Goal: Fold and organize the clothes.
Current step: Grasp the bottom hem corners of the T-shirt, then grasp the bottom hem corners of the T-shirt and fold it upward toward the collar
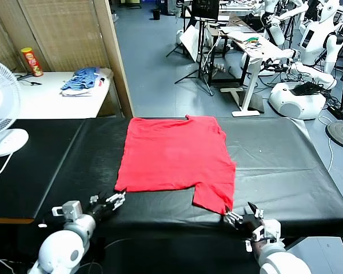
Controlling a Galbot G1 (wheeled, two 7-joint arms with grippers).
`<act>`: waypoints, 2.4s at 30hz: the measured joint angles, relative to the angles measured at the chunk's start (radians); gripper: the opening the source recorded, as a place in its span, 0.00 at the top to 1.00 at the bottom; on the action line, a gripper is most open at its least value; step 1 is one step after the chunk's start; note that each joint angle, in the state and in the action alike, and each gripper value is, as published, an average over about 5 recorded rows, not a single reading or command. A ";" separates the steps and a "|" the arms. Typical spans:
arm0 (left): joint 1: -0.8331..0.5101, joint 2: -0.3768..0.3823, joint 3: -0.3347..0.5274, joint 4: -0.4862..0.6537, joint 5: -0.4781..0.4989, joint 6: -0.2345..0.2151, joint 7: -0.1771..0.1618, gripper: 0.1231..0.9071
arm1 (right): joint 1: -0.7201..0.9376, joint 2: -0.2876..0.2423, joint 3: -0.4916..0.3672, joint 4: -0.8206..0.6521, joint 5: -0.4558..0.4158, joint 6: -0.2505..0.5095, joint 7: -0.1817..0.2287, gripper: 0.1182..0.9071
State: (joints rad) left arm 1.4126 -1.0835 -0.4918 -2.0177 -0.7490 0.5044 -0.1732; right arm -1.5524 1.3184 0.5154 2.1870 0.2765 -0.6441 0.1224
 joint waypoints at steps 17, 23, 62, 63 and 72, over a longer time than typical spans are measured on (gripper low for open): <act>-0.019 -0.020 0.010 0.042 -0.009 -0.023 0.001 0.70 | -0.002 0.024 -0.014 -0.032 -0.026 0.007 0.000 0.92; -0.003 -0.028 0.010 0.030 -0.008 -0.031 0.004 1.00 | -0.031 0.027 -0.005 0.001 -0.029 -0.023 0.016 1.00; 0.045 -0.089 -0.060 -0.103 0.075 -0.111 -0.017 1.00 | 0.240 -0.083 -0.039 -0.195 0.078 0.314 -0.094 1.00; 0.030 -0.087 -0.054 -0.091 0.085 -0.112 -0.016 1.00 | 0.265 -0.089 -0.047 -0.221 0.078 0.321 -0.096 1.00; -0.054 -0.064 -0.013 0.011 0.173 -0.115 -0.008 1.00 | 0.485 -0.104 -0.140 -0.461 0.068 0.350 -0.112 1.00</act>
State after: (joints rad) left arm 1.3586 -1.1474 -0.5046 -2.0071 -0.5757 0.3891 -0.1816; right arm -1.0677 1.2149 0.3749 1.7257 0.3444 -0.2946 0.0100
